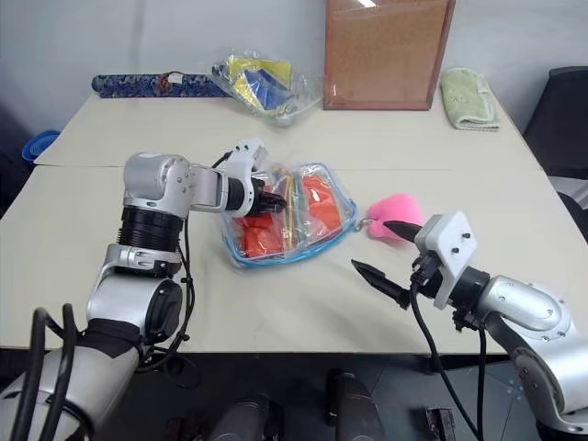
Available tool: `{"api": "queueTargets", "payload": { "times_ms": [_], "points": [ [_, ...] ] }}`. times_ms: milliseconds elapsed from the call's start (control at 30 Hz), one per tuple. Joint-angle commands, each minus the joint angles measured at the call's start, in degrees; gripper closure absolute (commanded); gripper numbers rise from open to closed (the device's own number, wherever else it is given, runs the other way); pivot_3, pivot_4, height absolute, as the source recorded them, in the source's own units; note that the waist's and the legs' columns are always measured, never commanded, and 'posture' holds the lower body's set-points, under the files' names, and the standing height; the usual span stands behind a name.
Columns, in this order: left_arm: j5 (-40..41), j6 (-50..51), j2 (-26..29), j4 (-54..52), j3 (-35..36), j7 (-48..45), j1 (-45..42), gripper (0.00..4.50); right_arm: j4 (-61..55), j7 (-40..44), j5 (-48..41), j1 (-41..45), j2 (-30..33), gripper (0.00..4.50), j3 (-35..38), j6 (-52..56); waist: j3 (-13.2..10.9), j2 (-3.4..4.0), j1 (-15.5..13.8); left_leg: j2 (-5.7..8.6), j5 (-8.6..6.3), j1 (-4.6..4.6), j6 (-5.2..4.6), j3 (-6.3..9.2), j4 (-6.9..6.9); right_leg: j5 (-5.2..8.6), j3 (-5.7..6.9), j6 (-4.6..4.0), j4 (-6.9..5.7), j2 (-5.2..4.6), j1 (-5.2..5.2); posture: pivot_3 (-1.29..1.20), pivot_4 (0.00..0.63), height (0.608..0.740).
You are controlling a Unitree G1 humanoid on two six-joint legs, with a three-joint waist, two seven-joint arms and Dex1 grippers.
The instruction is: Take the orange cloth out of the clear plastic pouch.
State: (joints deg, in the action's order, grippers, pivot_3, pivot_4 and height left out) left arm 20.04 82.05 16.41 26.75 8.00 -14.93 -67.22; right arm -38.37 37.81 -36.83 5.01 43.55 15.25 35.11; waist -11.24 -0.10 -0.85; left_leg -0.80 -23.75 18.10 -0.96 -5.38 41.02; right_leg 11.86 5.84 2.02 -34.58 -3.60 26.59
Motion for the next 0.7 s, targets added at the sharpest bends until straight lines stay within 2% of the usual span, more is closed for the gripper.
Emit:
{"api": "queueTargets", "payload": {
  "times_ms": [33, 233, 367, 467, 633, 700],
  "points": [
    [-0.2, 1.9, 3.8, -1.7, 6.8, 2.1, -2.6, 4.46, -0.2, 1.0, -1.1, 1.8, 0.6, 0.0, -0.6, -0.3, 0.0, 0.0, 0.0, -0.02, 0.0, -0.01, 0.02, 0.02, -0.01, 0.01, 0.01, -0.03, 0.0, -0.01, 0.0, 0.0, 0.15, 0.74],
    [-1.9, 6.2, 14.4, -2.0, 19.0, 5.8, -2.1, 4.46, 2.6, 2.8, -0.3, 6.4, -0.2, 0.0, -5.4, -0.9, 0.0, -0.03, 0.7, -0.06, -0.02, -0.02, 0.12, 0.05, -0.02, 0.06, 0.07, -0.11, -0.07, -0.03, 0.05, 0.0, 0.15, 0.74],
    [-3.6, 5.2, 25.3, -3.9, 20.5, 4.8, 5.4, 4.46, 5.0, 4.3, -0.1, 9.7, -1.0, 0.0, -8.3, -1.6, 0.0, -0.02, 1.0, -0.07, -0.04, -0.12, 0.19, 0.02, -0.05, 0.11, 0.11, -0.18, -0.14, -0.05, 0.06, 0.0, 0.15, 0.74],
    [-3.8, 0.2, 32.8, -2.9, 20.5, 1.3, 13.7, 4.46, 6.1, 5.6, 0.1, 12.0, -1.9, 0.0, -10.7, -1.7, 0.0, -0.05, 1.3, -0.15, -0.08, -0.21, 0.28, -0.06, -0.08, 0.18, 0.1, -0.29, -0.23, -0.04, 0.09, 0.0, 0.15, 0.74],
    [-4.3, -6.2, 35.8, -0.2, 23.1, 0.0, 23.5, 4.46, 8.8, 8.0, 0.9, 15.4, -2.7, 0.0, -13.4, -2.2, 0.0, -0.21, 0.0, -0.2, -0.09, -0.08, 0.32, 0.11, 0.06, 0.25, 0.31, -0.41, -0.32, -0.11, 0.12, 0.0, 0.15, 0.74],
    [-4.1, -7.3, 35.6, -1.3, 23.8, -0.3, 26.2, 3.97, 9.9, 8.9, 1.1, 16.5, -2.9, 0.0, -14.0, -2.3, 0.0, -0.26, -0.3, -0.14, -0.09, -0.09, 0.3, 0.11, 0.06, 0.25, 0.3, -0.41, -0.35, -0.22, 0.12, 0.0, 0.15, 0.74]
  ]
}}
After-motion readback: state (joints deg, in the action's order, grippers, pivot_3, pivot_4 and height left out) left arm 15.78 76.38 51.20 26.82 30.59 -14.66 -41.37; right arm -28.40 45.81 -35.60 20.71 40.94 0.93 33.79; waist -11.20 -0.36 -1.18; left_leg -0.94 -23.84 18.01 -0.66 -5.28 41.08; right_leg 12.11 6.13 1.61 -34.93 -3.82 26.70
